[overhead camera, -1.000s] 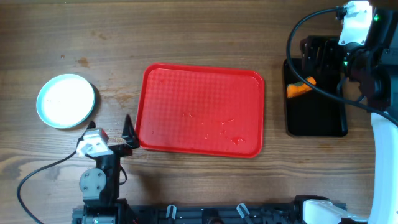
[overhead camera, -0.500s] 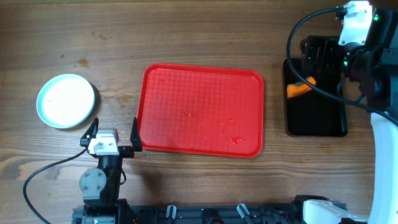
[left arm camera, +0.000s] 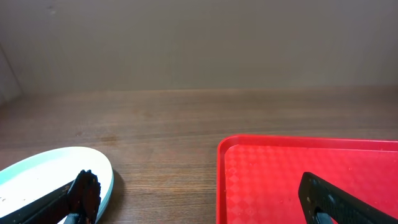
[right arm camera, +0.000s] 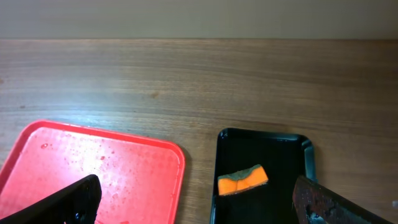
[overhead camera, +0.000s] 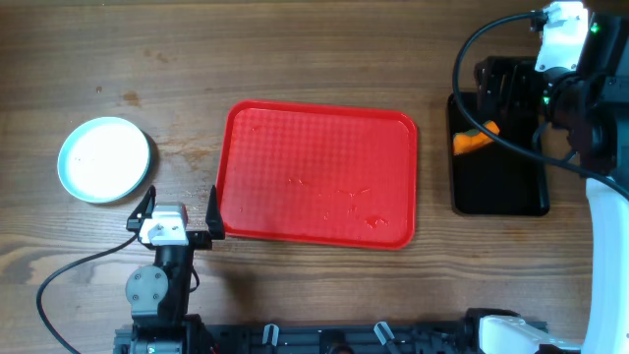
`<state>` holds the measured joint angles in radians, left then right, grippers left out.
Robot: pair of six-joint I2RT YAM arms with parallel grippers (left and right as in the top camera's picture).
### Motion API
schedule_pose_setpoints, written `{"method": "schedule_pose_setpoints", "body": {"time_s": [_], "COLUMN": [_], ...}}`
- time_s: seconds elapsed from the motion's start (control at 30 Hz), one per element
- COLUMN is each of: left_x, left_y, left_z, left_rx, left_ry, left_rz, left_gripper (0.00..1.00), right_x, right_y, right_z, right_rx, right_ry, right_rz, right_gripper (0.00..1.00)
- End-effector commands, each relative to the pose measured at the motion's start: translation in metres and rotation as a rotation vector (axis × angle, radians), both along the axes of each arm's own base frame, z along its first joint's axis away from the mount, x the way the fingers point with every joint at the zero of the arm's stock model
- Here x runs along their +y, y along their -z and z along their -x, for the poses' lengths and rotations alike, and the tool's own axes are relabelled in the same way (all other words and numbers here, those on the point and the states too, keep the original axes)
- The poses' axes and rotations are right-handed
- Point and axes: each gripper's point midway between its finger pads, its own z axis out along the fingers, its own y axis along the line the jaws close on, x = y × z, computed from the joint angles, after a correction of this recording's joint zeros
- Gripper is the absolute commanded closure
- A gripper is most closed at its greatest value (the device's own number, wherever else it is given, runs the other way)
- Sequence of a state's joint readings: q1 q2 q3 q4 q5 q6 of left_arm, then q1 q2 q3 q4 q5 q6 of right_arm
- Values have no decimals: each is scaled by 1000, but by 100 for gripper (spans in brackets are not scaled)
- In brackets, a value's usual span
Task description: Clean dirty plates on tray and stack at the side
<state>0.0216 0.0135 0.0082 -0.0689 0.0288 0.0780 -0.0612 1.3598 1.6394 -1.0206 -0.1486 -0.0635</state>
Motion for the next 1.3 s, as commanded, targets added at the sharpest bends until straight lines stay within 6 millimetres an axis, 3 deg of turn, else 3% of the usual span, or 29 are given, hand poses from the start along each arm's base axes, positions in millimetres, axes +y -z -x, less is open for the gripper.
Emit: {"method": "schedule_pose_setpoints", "body": {"time_s": [0.0, 0.07, 0.23, 0.33, 0.4, 0.57, 0.83, 1.07, 1.27], "left_x": [-3, -3, -3, -3, -3, -3, -3, -3, -3], "left_y": [1, 1, 1, 1, 1, 1, 1, 1, 1], "left_z": [0, 0, 0, 0, 0, 0, 0, 0, 0], "left_rx": [0, 0, 0, 0, 0, 0, 0, 0, 0], "left_ry": [22, 22, 22, 22, 22, 22, 22, 22, 22], "left_rz": [-18, -18, -18, -18, -18, -18, -18, -18, -18], "left_gripper": [0, 0, 0, 0, 0, 0, 0, 0, 0], "right_x": [-3, -5, 13, 16, 22, 27, 28, 29, 28], "right_y": [-29, -49, -135, -147, -129, -70, 19, 61, 78], "right_z": [15, 31, 84, 123, 144, 170, 156, 140, 135], "right_rx": [-88, -159, -611, -841, -929, -1084, -1067, -1068, -1048], "right_ry": [-7, 5, -20, -25, -49, -54, -57, -69, -85], "right_rz": [55, 72, -26, -42, -58, -195, -235, -237, -132], "right_gripper": [0, 0, 0, 0, 0, 0, 0, 0, 0]}}
